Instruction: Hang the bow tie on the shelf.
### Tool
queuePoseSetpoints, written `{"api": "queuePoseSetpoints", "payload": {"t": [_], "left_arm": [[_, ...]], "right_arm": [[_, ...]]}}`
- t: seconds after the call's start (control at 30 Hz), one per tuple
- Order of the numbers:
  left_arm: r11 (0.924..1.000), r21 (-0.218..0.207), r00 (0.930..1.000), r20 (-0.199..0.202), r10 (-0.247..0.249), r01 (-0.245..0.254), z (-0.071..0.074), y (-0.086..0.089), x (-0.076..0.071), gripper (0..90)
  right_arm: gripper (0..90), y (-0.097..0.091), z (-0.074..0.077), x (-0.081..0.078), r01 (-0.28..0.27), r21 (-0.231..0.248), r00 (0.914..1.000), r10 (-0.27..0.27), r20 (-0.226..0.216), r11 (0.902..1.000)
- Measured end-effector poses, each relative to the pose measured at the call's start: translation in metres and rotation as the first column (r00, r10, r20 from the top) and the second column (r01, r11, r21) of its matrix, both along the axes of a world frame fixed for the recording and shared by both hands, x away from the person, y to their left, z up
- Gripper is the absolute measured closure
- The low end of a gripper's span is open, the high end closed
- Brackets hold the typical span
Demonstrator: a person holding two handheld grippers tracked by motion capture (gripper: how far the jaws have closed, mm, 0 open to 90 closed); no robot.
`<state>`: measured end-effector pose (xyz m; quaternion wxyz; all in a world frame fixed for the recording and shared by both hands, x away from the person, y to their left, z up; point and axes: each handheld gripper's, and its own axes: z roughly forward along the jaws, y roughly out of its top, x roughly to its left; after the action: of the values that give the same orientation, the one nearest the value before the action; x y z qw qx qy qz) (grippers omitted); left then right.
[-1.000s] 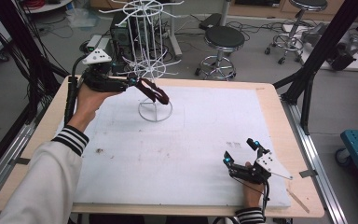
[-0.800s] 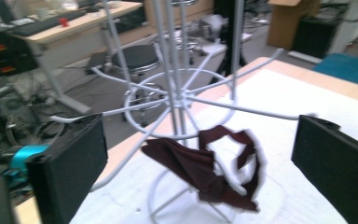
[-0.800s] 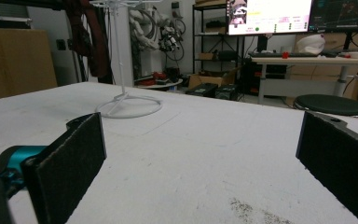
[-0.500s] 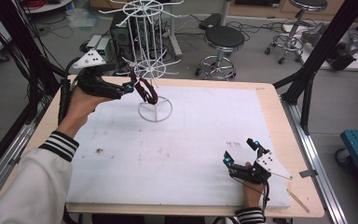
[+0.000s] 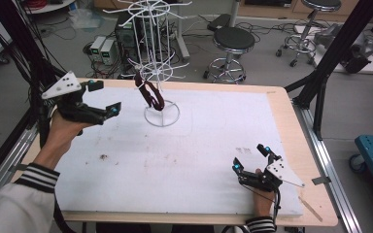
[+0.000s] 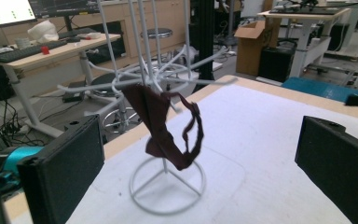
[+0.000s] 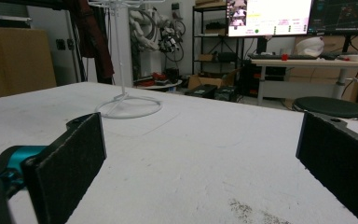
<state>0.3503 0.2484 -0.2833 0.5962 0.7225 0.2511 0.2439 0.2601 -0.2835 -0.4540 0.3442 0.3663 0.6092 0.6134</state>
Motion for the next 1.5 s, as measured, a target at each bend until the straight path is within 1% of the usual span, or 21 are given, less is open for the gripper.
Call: {"api": "queuePoseSetpoints", "payload": {"t": [0.1, 0.27, 0.33, 0.37, 0.4, 0.43, 0.5, 0.6, 0.7, 0.77, 0.87, 0.9, 1.0, 1.07, 1.1, 1.13, 1.2, 1.27, 1.4, 1.43, 1.5], "left_arm": [[0.9997, -0.024, 0.9997, 0.022, 0.011, -0.01, -0.011, 0.015, -0.015, 1.7], [0.9974, -0.056, 0.9988, 0.015, 0.046, -0.045, -0.039, 0.039, -0.038, 1.7], [0.9967, -0.062, 0.9984, 0.017, 0.053, -0.052, -0.047, 0.044, -0.044, 1.7], [0.9959, -0.064, 0.9974, 0.029, 0.066, -0.064, -0.057, 0.048, -0.05, 1.7], [0.9957, -0.062, 0.997, 0.033, 0.07, -0.068, -0.06, 0.049, -0.052, 1.7], [0.9948, -0.061, 0.9959, 0.032, 0.084, -0.082, -0.069, 0.051, -0.057, 1.7], [0.9934, -0.076, 0.9955, 0.033, 0.089, -0.086, -0.081, 0.054, -0.062, 1.7], [0.9911, -0.083, 0.9939, 0.027, 0.107, -0.104, -0.1, 0.056, -0.067, 1.7], [0.9841, -0.122, 0.9913, 0.01, 0.131, -0.129, -0.12, 0.057, -0.07, 1.7], [0.9805, -0.124, 0.9878, 0.012, 0.155, -0.153, -0.135, 0.058, -0.072, 1.7], [0.9741, -0.147, 0.9843, 0.016, 0.176, -0.171, -0.15, 0.059, -0.075, 1.7], [0.9719, -0.153, 0.983, 0.014, 0.183, -0.179, -0.153, 0.058, -0.075, 1.7], [0.9705, -0.157, 0.9822, 0.015, 0.187, -0.183, -0.159, 0.057, -0.076, 1.7], [0.9689, -0.167, 0.9813, 0.031, 0.19, -0.182, -0.161, 0.056, -0.077, 1.7], [0.9684, -0.17, 0.9809, 0.035, 0.191, -0.183, -0.163, 0.056, -0.078, 1.7], [0.9685, -0.173, 0.9813, 0.038, 0.189, -0.18, -0.165, 0.056, -0.078, 1.7], [0.9683, -0.179, 0.9826, 0.034, 0.183, -0.174, -0.169, 0.056, -0.078, 1.7], [0.9665, -0.187, 0.981, 0.05, 0.188, -0.175, -0.169, 0.056, -0.079, 1.7], [0.9642, -0.194, 0.9805, 0.041, 0.192, -0.18, -0.17, 0.056, -0.078, 1.7], [0.9668, -0.183, 0.9807, 0.046, 0.19, -0.179, -0.17, 0.055, -0.078, 1.7], [0.9692, -0.174, 0.9809, 0.055, 0.186, -0.174, -0.17, 0.054, -0.079, 1.7]], "right_arm": [[0.7, 0.0, 0.0, 0.0, -0.002, -0.001, 1.0, 0.002, -0.001, 1.0], [0.7, 0.0, 0.0, 0.0, -0.003, -0.004, 1.0, 0.003, 0.003, 1.0], [0.7, 0.0, 0.0, 0.0, -0.003, -0.004, 1.0, 0.003, 0.002, 1.0], [0.7, 0.0, 0.0, 0.001, -0.003, -0.005, 1.0, 0.003, 0.003, 1.0], [0.7, 0.0, 0.0, 0.001, -0.002, -0.006, 1.0, 0.002, 0.003, 1.0], [0.7, 0.0, 0.0, 0.001, -0.002, -0.008, 1.0, 0.002, 0.004, 1.0], [0.7, 0.0, 0.0, 0.0, -0.002, -0.005, 1.0, 0.002, -0.002, 1.0], [0.7, 0.0, 0.0, 0.0, -0.002, -0.005, 1.0, 0.002, -0.002, 1.0], [0.7, 0.0, 0.0, 0.0, -0.001, -0.007, 1.0, 0.001, -0.003, 1.0], [0.7, 0.001, 0.0, 0.0, -0.001, -0.004, 1.0, 0.001, -0.005, 1.0], [0.7, 0.001, 0.0, 0.0, -0.001, -0.004, 1.0, 0.001, -0.005, 1.0], [0.7, 0.001, 0.0, 0.0, -0.002, -0.004, 1.0, 0.002, -0.005, 1.0], [0.7, 0.0, 0.0, 0.001, 0.001, -0.009, 1.0, -0.001, 0.003, 1.0], [0.7, 0.0, 0.0, 0.0, -0.002, -0.003, 1.0, 0.002, -0.005, 1.0], [0.7, 0.0, 0.0, 0.001, 0.001, -0.008, 1.0, -0.001, 0.003, 1.0], [0.7, 0.001, 0.0, 0.0, -0.001, -0.003, 1.0, 0.001, -0.006, 1.0], [0.7, 0.001, 0.0, 0.0, -0.001, -0.004, 1.0, 0.001, -0.005, 1.0], [0.7, 0.001, 0.0, 0.0, -0.001, -0.005, 1.0, 0.001, -0.005, 1.0], [0.7, 0.001, 0.0, 0.0, 0.001, -0.005, 1.0, -0.001, -0.004, 1.0], [0.7, 0.001, 0.0, 0.0, 0.002, -0.004, 1.0, -0.002, -0.004, 1.0], [0.7, 0.001, 0.0, 0.0, 0.004, -0.007, 1.0, -0.004, -0.004, 1.0]]}}
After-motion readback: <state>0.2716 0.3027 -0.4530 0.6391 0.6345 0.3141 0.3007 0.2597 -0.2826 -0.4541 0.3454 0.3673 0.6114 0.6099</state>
